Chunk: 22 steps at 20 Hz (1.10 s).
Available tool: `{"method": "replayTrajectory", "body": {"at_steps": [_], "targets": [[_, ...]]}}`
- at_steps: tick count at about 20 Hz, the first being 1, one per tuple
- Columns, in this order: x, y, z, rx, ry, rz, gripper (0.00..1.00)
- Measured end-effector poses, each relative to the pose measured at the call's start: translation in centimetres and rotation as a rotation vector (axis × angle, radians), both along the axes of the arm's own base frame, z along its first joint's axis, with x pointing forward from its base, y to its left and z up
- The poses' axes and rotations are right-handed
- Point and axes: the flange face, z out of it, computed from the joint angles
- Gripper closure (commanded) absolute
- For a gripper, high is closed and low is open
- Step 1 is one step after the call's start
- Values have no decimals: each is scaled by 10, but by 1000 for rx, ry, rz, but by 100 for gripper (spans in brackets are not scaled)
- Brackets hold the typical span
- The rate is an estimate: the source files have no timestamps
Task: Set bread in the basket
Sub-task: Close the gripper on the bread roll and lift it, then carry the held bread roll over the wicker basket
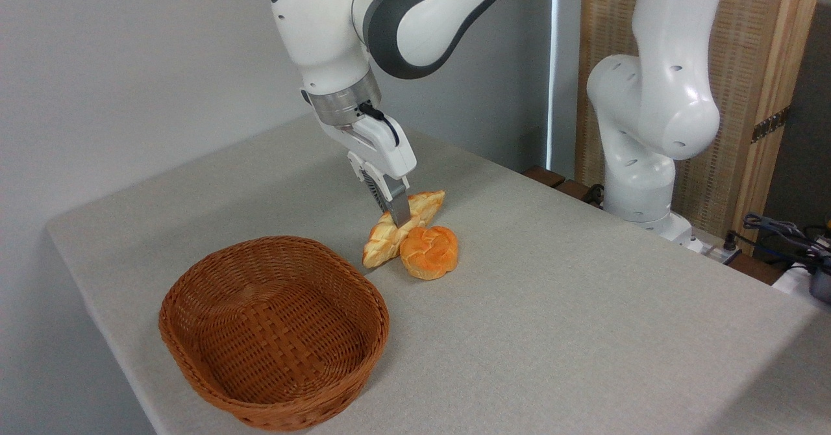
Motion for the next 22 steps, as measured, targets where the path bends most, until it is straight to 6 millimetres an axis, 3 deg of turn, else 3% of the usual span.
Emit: {"method": "replayTrajectory", "body": {"at_steps": [6, 15, 18, 22], "targets": [[3, -1, 12, -8, -21, 0, 100], [24, 1, 99, -68, -162, 17, 100], [41, 12, 112, -101, -262, 53, 100], [75, 40, 109, -136, -398, 129, 100]]}}
